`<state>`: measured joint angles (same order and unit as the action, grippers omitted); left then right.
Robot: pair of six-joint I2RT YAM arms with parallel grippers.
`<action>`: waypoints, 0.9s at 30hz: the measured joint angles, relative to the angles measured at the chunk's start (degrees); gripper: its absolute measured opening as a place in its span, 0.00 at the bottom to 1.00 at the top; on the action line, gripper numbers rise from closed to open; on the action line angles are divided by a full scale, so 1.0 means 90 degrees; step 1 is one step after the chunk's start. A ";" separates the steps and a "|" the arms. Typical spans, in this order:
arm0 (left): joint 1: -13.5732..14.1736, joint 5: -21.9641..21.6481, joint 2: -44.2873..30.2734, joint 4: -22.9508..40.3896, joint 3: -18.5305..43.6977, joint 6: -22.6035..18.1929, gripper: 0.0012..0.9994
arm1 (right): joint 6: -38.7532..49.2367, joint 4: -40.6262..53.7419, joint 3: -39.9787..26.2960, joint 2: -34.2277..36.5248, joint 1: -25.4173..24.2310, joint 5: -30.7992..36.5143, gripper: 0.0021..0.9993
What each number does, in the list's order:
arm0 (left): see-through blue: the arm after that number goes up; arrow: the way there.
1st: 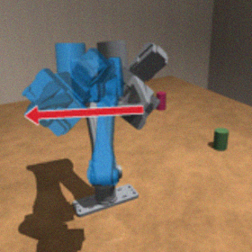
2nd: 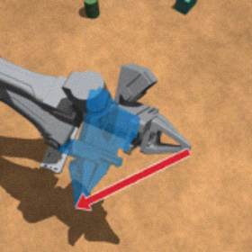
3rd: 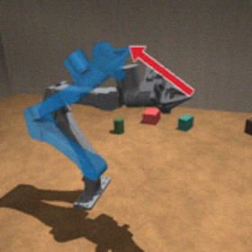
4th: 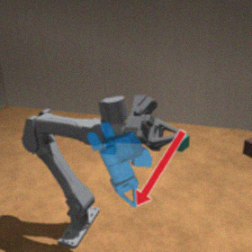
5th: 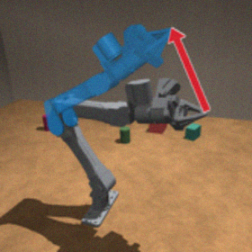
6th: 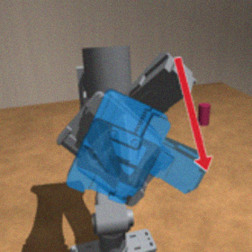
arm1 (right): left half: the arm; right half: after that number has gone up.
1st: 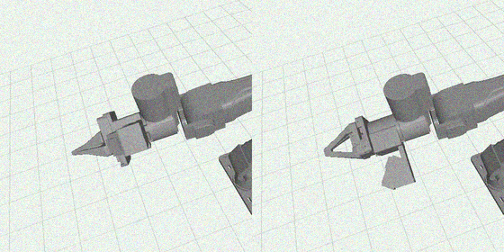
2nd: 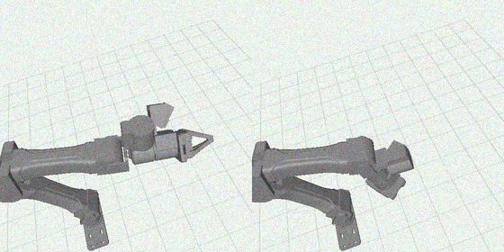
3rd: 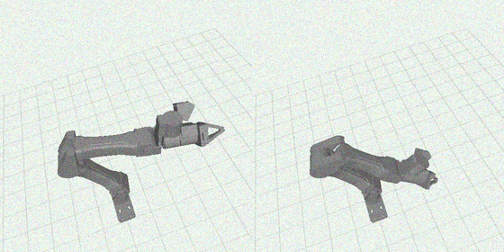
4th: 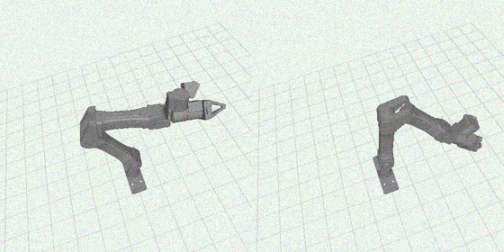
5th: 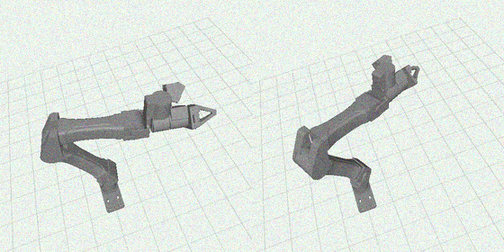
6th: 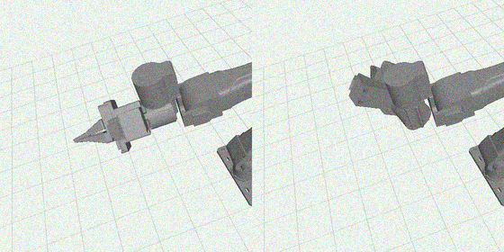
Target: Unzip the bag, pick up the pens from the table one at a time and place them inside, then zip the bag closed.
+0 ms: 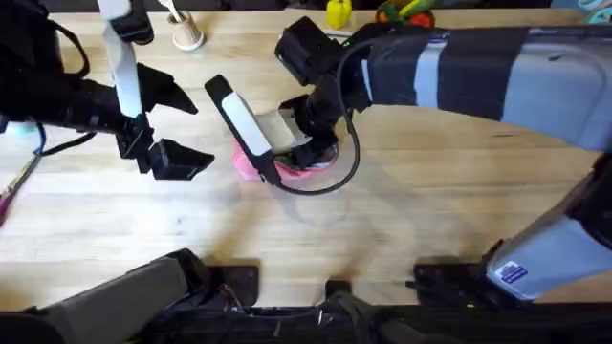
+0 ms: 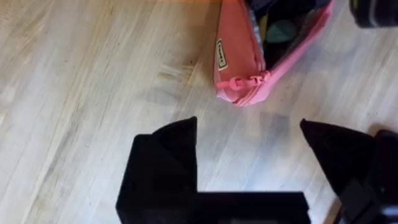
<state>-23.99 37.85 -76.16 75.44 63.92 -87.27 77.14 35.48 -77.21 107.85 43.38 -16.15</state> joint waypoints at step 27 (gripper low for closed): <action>0.0000 -0.0235 0.0000 0.0005 -0.0005 -0.0043 0.98 | -0.1951 0.0114 -0.0075 -0.0698 0.0029 0.0275 1.00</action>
<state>-23.99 35.73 -76.16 75.48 63.88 -87.65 59.59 36.51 -77.89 101.57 43.64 -13.67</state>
